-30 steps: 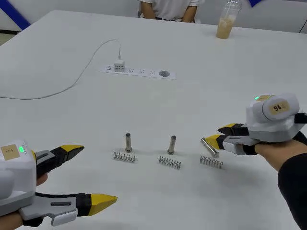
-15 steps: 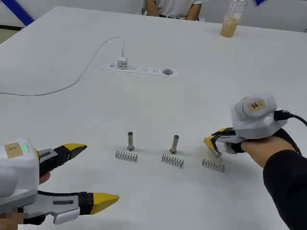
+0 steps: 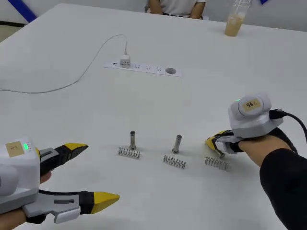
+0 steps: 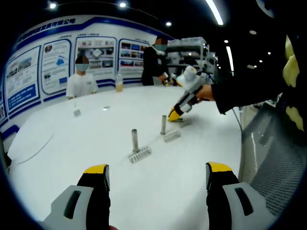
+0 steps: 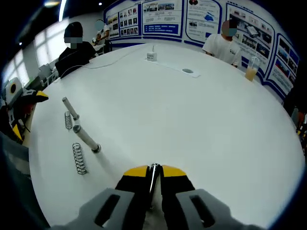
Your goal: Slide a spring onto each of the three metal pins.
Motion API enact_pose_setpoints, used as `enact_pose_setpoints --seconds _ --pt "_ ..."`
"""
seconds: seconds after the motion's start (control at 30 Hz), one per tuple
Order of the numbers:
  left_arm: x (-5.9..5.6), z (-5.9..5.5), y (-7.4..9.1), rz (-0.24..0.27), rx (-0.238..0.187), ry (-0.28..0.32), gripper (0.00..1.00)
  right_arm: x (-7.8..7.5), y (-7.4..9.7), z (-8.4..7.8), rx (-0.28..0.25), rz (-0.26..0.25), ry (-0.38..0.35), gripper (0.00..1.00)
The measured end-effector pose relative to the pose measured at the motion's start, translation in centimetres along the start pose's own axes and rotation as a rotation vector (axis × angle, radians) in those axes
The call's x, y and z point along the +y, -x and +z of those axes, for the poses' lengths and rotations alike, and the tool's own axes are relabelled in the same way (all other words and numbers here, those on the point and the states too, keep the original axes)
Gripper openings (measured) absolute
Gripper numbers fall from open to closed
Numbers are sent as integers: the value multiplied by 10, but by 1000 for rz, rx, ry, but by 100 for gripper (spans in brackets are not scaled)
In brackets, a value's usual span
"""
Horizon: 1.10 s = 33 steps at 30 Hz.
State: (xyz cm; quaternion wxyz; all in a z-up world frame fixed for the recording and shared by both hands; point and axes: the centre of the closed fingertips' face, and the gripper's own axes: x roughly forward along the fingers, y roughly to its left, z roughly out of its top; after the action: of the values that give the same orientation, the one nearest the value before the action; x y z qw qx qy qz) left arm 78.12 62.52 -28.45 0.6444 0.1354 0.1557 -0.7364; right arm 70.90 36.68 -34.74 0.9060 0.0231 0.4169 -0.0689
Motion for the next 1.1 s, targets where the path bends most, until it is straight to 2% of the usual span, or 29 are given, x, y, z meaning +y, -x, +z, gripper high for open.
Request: enact_pose_setpoints --seconds 0.4,0.57,0.8,0.9,1.1 --pt "0 1 -1 -2 -3 -1 83 1 -1 0 9 2 7 9" --pt "-1 4 -2 -3 -9 -5 83 2 0 0 12 -10 34 9" --pt "1 6 1 5 -18 -6 83 1 17 10 -38 -12 7 9" --pt "1 6 1 5 -22 -6 82 5 30 16 -68 -8 -15 9" --pt "-2 11 0 -1 -29 -16 82 12 42 16 -89 -14 -11 9"
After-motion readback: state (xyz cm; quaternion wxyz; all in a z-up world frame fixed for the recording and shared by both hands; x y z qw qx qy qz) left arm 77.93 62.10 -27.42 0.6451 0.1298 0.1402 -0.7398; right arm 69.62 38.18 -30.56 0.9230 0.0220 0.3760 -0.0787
